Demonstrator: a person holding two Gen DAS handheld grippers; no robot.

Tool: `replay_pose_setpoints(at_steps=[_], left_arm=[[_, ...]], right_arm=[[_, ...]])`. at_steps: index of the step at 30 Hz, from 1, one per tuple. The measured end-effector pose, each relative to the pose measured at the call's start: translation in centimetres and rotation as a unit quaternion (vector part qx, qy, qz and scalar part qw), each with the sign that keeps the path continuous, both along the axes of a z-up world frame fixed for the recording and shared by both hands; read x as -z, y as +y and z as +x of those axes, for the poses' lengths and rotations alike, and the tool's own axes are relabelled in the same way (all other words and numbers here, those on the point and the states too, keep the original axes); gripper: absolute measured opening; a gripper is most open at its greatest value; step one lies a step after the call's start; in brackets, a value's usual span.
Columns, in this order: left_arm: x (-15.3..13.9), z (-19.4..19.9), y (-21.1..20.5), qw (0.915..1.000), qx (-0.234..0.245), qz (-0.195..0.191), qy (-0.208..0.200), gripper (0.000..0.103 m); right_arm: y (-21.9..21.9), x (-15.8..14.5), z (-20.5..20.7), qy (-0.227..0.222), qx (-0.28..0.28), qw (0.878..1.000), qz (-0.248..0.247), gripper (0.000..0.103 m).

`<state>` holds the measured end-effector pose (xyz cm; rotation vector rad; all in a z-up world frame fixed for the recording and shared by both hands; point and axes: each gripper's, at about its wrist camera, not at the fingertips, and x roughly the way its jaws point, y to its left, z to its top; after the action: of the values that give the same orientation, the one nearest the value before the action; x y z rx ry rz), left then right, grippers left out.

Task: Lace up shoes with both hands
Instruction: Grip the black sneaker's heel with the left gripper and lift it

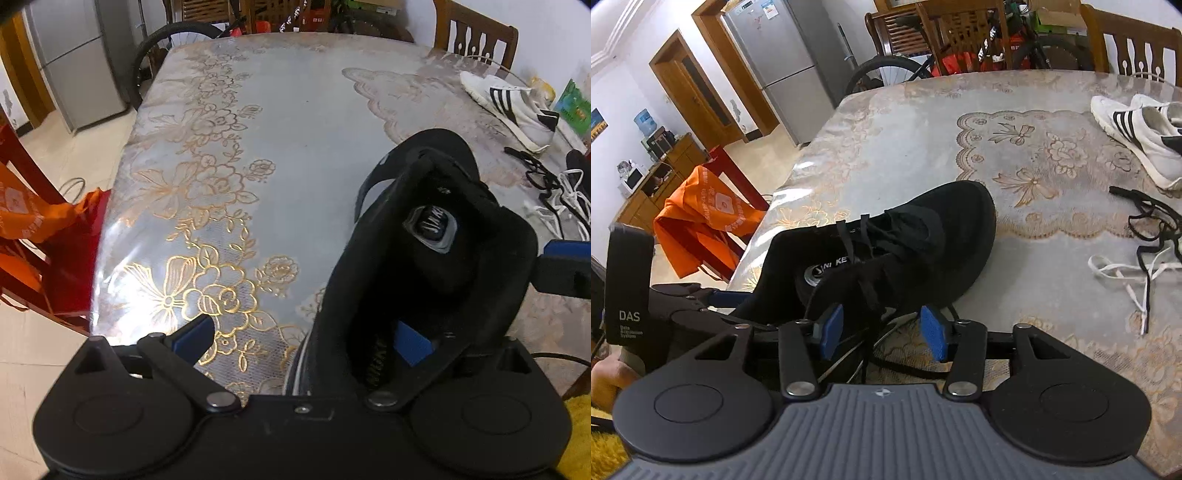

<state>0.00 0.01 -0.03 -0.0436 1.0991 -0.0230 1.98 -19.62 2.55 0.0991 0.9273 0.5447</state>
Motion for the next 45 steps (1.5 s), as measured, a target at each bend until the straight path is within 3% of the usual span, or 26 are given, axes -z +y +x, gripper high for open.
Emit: replay_pose_setpoints(at_steps=[6, 8, 10, 16, 20, 24, 30, 32, 37, 42, 45], left_arm=[[0.9, -1.0, 1.8, 0.9973, -0.033, -0.065, 0.006, 0.101], [0.9, 0.4, 1.5, 0.9976, -0.043, -0.045, 0.029, 0.101], [0.5, -0.4, -0.1, 0.9980, -0.058, -0.021, 0.012, 0.101], [1.2, -0.3, 0.8, 0.9951, -0.092, -0.025, 0.029, 0.103], [1.5, -0.7, 0.8, 0.9909, -0.125, -0.038, 0.031, 0.103], [1.6, -1.2, 0.5, 0.9914, -0.124, -0.042, 0.001, 0.103], [1.5, -2.0, 0.1, 0.9910, -0.114, -0.047, -0.051, 0.103], [1.4, -2.5, -0.2, 0.9896, -0.117, -0.039, -0.074, 0.103], [1.2, -3.8, -1.0, 0.9835, -0.125, -0.019, -0.130, 0.103], [1.0, -5.1, -1.7, 0.9738, -0.134, 0.001, -0.184, 0.103], [1.0, -6.0, -2.4, 0.9629, -0.182, 0.015, -0.199, 0.103]], right_arm=[[-2.2, 0.0, 1.6, 0.004, 0.014, 1.000, 0.021, 0.055], [-3.0, 0.1, 2.2, 0.005, 0.018, 0.999, 0.028, 0.055], [-3.7, 0.1, 2.7, 0.007, 0.023, 0.999, 0.035, 0.054], [-5.7, 0.9, 5.0, 0.019, 0.000, 0.998, 0.052, 0.054], [-5.8, 2.5, 5.7, 0.010, -0.048, 0.999, 0.020, 0.054], [-5.9, 5.0, 6.4, -0.014, -0.118, 0.993, 0.004, 0.055], [-7.4, 8.2, 7.2, -0.034, -0.190, 0.979, 0.057, 0.055], [-8.1, 8.6, 7.0, -0.051, -0.192, 0.977, 0.082, 0.057], [-10.0, 9.2, 7.1, -0.039, -0.177, 0.973, 0.147, 0.060], [-11.1, 7.9, 3.5, -0.113, -0.155, 0.972, 0.139, 0.060], [-13.3, 5.7, -0.1, -0.145, -0.146, 0.968, 0.144, 0.060]])
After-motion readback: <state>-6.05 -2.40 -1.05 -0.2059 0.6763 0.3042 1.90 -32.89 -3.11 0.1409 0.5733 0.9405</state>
